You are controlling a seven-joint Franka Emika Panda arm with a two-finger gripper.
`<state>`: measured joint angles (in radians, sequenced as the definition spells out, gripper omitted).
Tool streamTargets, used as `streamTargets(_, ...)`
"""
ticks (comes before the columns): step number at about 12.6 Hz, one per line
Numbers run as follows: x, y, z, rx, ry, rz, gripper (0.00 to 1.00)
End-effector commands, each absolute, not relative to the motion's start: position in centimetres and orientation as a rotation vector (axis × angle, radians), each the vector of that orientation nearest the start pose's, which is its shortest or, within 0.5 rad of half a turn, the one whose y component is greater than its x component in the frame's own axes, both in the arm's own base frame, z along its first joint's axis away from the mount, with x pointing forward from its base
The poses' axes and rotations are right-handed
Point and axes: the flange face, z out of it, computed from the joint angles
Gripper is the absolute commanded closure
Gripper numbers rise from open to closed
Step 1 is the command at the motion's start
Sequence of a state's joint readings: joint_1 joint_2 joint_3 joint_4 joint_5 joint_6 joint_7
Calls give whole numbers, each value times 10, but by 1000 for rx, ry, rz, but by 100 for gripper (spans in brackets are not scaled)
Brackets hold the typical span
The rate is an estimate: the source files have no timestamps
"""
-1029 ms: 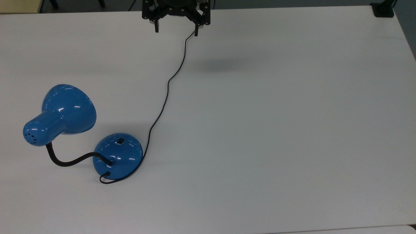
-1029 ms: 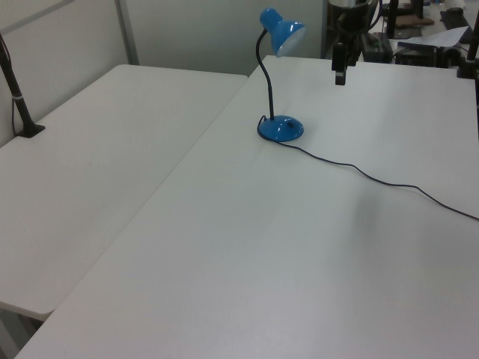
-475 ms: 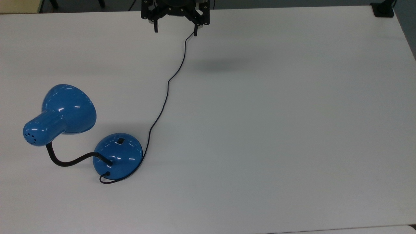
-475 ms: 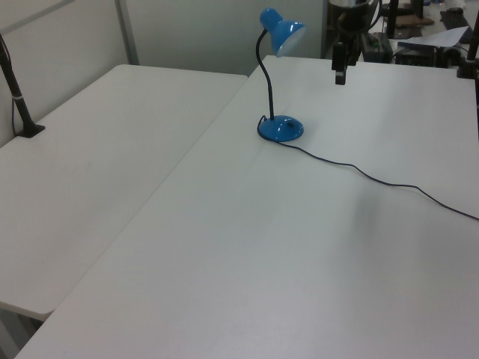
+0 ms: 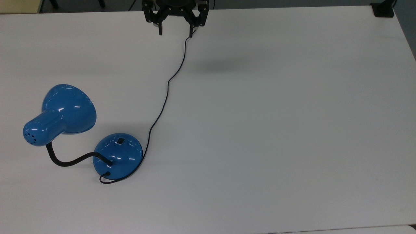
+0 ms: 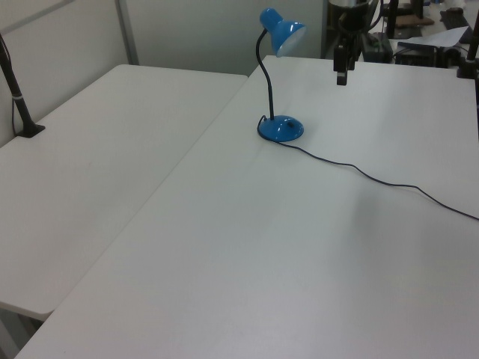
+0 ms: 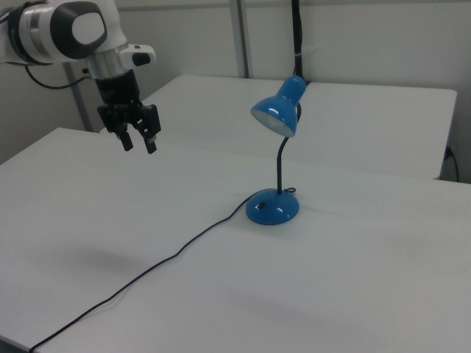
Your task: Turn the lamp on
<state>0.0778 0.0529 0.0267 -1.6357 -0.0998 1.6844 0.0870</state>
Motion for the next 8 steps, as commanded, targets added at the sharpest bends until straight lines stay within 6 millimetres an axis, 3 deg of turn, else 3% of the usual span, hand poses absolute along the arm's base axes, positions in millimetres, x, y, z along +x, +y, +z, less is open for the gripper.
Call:
streamTargets(1,576,45,577,-3217,-84,16,100)
streamTargets(6,577,42,574,-3217,-75,17,100)
streamTargets(8,588,33,566,-3215,-30,-22,100)
